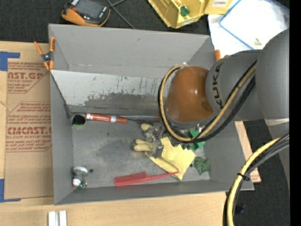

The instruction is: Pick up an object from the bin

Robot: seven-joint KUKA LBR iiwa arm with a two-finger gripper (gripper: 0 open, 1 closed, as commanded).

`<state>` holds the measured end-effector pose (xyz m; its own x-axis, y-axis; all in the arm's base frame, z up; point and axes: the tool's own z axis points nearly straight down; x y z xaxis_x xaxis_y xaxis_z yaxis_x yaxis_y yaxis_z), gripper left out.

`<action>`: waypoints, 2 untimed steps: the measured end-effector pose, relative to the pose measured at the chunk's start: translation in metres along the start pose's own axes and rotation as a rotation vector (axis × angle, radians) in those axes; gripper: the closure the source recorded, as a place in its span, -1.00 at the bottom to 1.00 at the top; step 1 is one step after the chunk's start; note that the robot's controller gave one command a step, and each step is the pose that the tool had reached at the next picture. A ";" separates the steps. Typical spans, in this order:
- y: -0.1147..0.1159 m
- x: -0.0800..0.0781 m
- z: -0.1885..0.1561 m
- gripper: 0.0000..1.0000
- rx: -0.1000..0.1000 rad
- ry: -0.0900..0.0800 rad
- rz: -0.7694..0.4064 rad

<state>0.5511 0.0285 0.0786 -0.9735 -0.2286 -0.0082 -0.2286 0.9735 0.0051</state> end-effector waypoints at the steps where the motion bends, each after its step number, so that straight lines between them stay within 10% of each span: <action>1: 0.000 0.000 -0.009 1.00 0.000 0.001 0.000; 2: 0.001 0.000 -0.019 1.00 0.000 0.001 0.000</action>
Offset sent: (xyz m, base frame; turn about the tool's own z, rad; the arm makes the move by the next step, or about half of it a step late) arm -0.0005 0.0002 0.0278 0.0000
